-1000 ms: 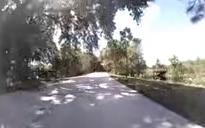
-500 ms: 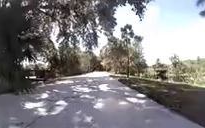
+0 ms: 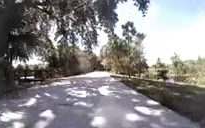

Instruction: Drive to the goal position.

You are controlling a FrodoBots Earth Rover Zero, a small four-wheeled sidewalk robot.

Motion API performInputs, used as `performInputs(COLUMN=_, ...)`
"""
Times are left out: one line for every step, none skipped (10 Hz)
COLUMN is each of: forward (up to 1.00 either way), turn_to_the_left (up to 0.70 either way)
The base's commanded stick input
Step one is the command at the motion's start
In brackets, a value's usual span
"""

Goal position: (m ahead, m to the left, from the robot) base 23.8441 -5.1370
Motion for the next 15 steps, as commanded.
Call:
performInputs(forward=0.85, turn_to_the_left=0.0)
performInputs(forward=0.85, turn_to_the_left=0.0)
performInputs(forward=0.85, turn_to_the_left=0.0)
performInputs(forward=0.85, turn_to_the_left=0.0)
performInputs(forward=0.85, turn_to_the_left=0.0)
performInputs(forward=0.85, turn_to_the_left=0.0)
performInputs(forward=0.85, turn_to_the_left=0.0)
performInputs(forward=0.85, turn_to_the_left=0.0)
performInputs(forward=0.85, turn_to_the_left=0.0)
performInputs(forward=0.85, turn_to_the_left=0.0)
performInputs(forward=0.85, turn_to_the_left=0.0)
performInputs(forward=0.85, turn_to_the_left=0.0)
performInputs(forward=0.84, turn_to_the_left=0.0)
performInputs(forward=0.84, turn_to_the_left=0.0)
performInputs(forward=0.84, turn_to_the_left=0.0)
